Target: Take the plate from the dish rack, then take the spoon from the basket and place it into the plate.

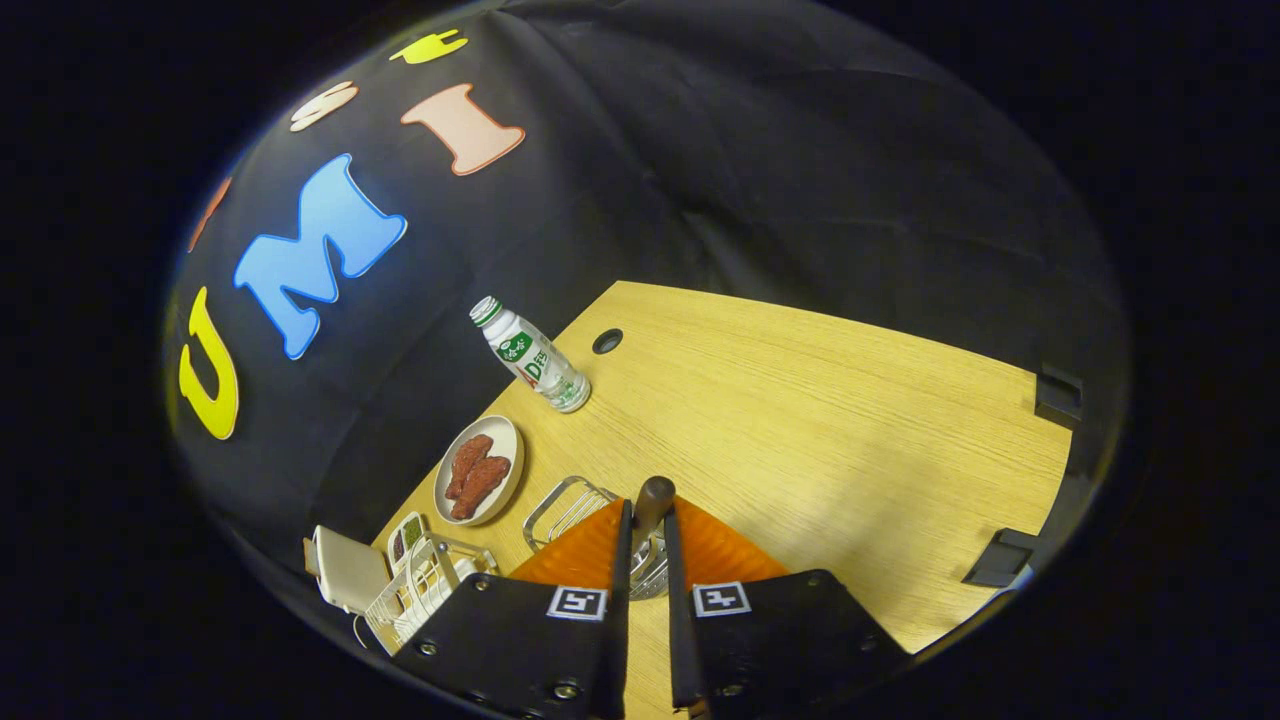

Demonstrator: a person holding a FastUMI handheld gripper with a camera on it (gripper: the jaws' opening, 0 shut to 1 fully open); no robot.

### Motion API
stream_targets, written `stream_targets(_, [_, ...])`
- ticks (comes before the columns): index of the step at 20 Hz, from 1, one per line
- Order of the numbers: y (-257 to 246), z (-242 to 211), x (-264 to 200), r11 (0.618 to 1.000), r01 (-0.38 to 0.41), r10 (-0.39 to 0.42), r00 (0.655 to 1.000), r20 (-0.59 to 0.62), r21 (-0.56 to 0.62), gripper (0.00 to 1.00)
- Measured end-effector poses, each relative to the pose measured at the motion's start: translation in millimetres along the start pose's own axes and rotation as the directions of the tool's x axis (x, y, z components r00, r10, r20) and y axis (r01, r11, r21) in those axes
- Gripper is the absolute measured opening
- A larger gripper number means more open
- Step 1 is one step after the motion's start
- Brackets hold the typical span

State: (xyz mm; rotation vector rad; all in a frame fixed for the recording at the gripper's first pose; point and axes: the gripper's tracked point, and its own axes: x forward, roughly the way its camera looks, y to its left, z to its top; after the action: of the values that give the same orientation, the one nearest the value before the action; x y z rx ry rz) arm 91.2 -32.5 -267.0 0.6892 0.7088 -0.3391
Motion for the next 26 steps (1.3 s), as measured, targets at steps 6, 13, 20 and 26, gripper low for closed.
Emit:
stream_targets(6, [10,6,-4,0.999,-0.024,0.024,1.000,-0.006,-0.038,0.06])
stream_targets(13, [26,23,-13,0.987,-0.064,0.069,0.997,0.029,-0.149,0.06])
stream_targets(20, [49,48,-47,0.968,-0.129,0.149,0.986,0.080,-0.214,0.06])
stream_targets(26, [101,43,-110,0.906,-0.276,0.314,0.947,0.072,-0.320,0.06])
